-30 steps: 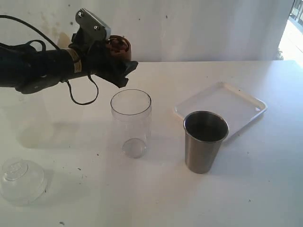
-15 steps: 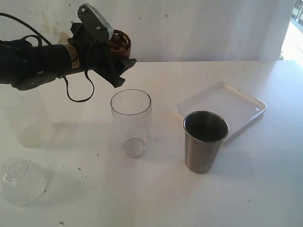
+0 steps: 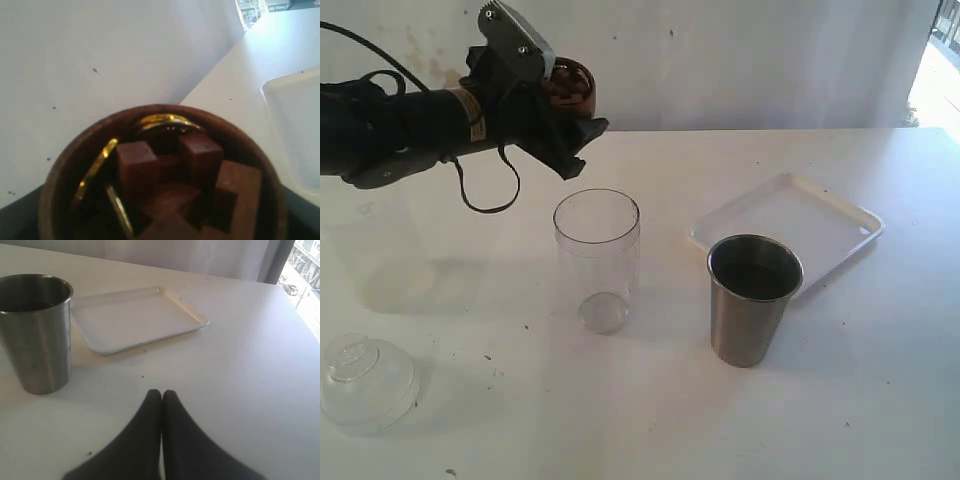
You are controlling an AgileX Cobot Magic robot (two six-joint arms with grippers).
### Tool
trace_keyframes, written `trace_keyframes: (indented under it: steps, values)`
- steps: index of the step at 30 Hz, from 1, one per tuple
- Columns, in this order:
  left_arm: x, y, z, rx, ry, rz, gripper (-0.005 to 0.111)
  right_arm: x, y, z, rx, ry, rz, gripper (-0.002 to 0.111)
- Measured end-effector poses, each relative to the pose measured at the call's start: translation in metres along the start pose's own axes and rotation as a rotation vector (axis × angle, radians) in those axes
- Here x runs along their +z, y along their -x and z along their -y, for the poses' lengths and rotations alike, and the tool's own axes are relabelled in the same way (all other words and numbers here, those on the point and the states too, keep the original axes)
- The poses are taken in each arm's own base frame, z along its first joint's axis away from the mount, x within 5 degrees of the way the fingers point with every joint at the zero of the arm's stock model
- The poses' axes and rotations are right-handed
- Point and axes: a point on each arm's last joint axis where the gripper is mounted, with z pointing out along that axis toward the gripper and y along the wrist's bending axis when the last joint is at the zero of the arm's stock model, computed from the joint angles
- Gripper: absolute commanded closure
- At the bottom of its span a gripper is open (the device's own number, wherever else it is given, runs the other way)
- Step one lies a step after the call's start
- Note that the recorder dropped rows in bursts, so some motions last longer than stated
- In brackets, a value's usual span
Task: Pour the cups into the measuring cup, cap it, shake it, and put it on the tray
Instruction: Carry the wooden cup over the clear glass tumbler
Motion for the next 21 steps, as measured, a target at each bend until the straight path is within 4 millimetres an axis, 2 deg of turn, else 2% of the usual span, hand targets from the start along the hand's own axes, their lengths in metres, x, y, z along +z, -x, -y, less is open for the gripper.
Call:
trace_keyframes:
  steps: [2, 8, 13, 17, 21]
  values:
    - [0.000, 0.001, 0.000, 0.022, -0.002, 0.012, 0.107, 0.000, 0.000, 0.000, 0.000, 0.000, 0.000, 0.108]
    - [-0.001, 0.002, 0.002, 0.234, -0.019, 0.022, 0.107, 0.000, 0.000, 0.000, 0.000, 0.000, 0.000, 0.108]
    - [-0.005, -0.001, 0.006, 0.309, -0.067, 0.026, 0.107, 0.000, 0.000, 0.000, 0.000, 0.000, 0.000, 0.108]
    - [-0.017, -0.013, -0.007, 0.323, -0.061, 0.024, 0.107, 0.000, 0.000, 0.000, 0.000, 0.000, 0.000, 0.108]
    - [-0.023, -0.015, -0.012, 0.365, -0.075, 0.044, 0.107, 0.000, 0.000, 0.000, 0.000, 0.000, 0.000, 0.108]
